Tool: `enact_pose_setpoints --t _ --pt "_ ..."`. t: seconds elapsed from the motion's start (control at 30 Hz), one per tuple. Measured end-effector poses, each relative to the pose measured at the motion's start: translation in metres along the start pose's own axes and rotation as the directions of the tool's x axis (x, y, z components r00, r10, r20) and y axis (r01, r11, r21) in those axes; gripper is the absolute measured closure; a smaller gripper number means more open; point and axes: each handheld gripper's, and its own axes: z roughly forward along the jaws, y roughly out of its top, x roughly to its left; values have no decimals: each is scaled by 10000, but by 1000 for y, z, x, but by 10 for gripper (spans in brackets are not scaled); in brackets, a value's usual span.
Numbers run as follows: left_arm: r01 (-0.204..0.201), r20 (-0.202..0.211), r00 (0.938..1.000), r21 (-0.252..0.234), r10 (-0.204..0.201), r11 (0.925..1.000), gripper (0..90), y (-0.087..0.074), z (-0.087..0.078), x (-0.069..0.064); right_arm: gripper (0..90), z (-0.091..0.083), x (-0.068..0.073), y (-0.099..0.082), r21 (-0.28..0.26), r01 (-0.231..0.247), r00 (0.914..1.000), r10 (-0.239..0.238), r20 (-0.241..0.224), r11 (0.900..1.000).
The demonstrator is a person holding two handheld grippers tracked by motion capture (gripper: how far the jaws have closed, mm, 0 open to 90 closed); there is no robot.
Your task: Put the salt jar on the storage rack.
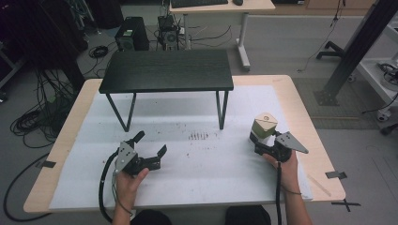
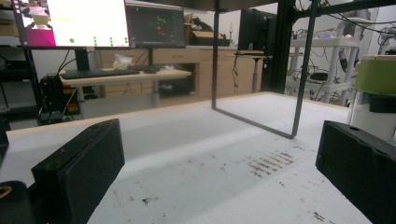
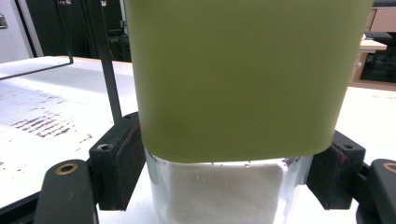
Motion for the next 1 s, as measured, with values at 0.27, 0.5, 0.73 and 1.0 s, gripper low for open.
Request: enact_pose_setpoints --t 0.27,0.5,0.73,1.0 --pt "0 2 10000 -2 0 10000 15 0 0 0 271 0 0 0 -32 -64 9999 64 98 10000" --pt "2 9 10000 -6 -2 10000 15 0 0 0 290 0 0 0 -55 -115 9997 116 195 9999" --pt "-2 13 10000 -13 2 10000 15 0 0 0 292 0 0 0 -26 -70 9997 71 235 10000" --pt "-3 20 10000 -11 3 10000 15 0 0 0 293 0 0 0 -21 -48 9997 49 247 10000"
